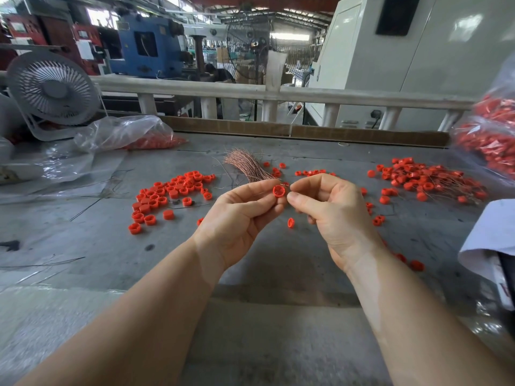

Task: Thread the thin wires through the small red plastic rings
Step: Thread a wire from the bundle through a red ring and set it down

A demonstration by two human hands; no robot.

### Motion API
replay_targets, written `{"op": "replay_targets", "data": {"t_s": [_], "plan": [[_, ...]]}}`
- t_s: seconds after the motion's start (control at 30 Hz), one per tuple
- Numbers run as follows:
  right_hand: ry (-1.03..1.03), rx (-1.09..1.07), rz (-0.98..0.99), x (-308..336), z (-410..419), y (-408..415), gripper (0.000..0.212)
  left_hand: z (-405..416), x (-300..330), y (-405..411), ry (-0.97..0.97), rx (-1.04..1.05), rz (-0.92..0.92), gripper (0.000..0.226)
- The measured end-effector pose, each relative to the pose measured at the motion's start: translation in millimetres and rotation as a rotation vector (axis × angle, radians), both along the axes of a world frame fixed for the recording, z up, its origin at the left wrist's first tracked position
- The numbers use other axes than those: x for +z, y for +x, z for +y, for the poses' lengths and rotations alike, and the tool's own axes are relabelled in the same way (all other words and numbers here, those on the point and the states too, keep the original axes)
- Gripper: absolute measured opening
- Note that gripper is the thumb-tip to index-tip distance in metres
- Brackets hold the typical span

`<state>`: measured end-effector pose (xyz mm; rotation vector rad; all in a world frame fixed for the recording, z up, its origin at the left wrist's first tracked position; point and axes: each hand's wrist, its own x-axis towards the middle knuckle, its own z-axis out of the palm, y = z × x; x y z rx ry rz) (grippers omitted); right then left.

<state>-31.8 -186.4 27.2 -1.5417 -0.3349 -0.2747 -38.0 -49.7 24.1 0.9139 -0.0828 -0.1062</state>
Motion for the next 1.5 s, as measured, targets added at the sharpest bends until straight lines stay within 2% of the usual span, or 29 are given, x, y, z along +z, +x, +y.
{"op": "replay_targets", "data": {"t_s": [0.37,0.7,0.9,1.07,1.2,1.33,1.43,1.5], "plan": [[-0.046,-0.030,-0.009,-0.6,1.7,-0.3,0.020,0.3,-2.0,0.8,0.016,0.014,-0.021,0.030],[-0.077,-0.057,0.000,-2.2,2.6,0.8,0.019,0.6,-3.4,0.2,0.038,0.036,-0.031,0.018],[-0.080,-0.054,0.006,-1.9,2.9,0.2,0.019,-0.3,-2.4,-1.1,0.021,0.038,-0.036,0.020],[-0.082,-0.065,-0.004,-2.1,1.5,0.5,0.017,2.2,-0.6,0.2,0.013,0.006,0.028,0.015],[-0.087,-0.069,-0.018,-1.9,2.0,1.2,0.018,2.7,0.1,0.9,0.007,0.004,0.044,0.022],[-0.094,-0.078,-0.037,-0.8,2.6,0.2,0.017,1.6,-0.1,0.1,0.006,0.025,0.055,0.012],[-0.077,-0.075,-0.039,-0.1,2.8,0.4,0.018,1.2,0.2,-0.4,-0.007,0.029,0.053,0.021],[-0.069,-0.072,-0.039,0.3,2.7,0.3,0.019,1.1,0.6,-0.7,-0.009,0.026,0.045,0.019]]}}
